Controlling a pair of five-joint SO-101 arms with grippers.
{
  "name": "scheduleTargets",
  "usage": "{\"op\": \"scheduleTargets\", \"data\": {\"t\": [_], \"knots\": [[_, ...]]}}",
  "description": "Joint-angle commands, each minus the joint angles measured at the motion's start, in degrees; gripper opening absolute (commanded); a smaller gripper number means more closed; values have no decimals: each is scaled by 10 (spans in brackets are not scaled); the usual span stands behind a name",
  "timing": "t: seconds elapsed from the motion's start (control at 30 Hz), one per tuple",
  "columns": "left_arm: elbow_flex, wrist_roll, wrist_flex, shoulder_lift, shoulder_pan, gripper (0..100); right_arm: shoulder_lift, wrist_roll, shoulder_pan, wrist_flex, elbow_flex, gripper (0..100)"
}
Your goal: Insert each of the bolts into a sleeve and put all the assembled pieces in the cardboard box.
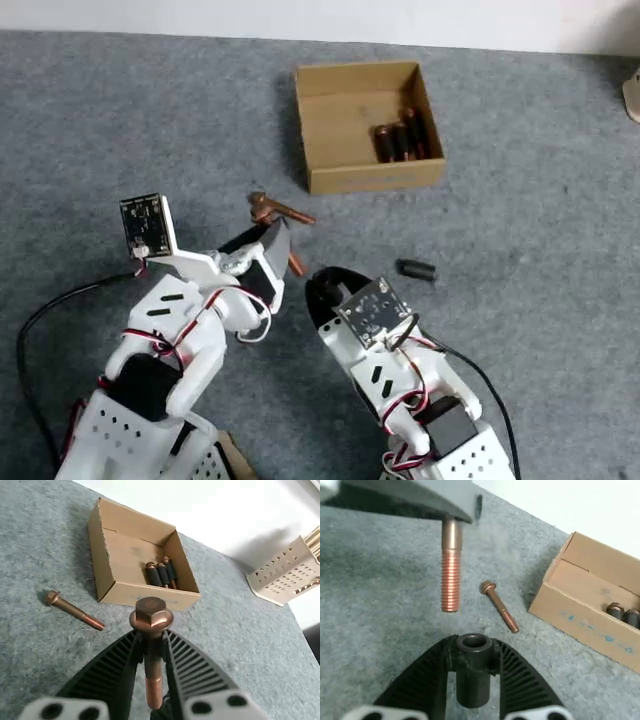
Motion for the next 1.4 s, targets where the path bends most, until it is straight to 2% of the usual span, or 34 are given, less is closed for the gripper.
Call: {"op": "scheduleTargets", "data": {"t": [0.0,0.5,0.67,0.83,0.97,1.27,1.37], "knots": [[-23,6,-13,-15,0,4,-7,10,-1,-17,-4,5],[-4,26,-16,-15,13,4,-7,5,-4,-17,-7,5],[11,-33,-25,-15,59,4,-7,4,-5,-16,-7,5],[64,-84,-98,-15,65,4,-7,-18,-25,-12,-7,5],[73,-85,-126,-15,51,4,-7,-30,-55,11,-7,5],[73,-83,-125,-15,47,4,-7,-28,-56,10,-8,5],[72,-55,-125,-15,46,4,-7,-28,-56,10,-8,5]]}}
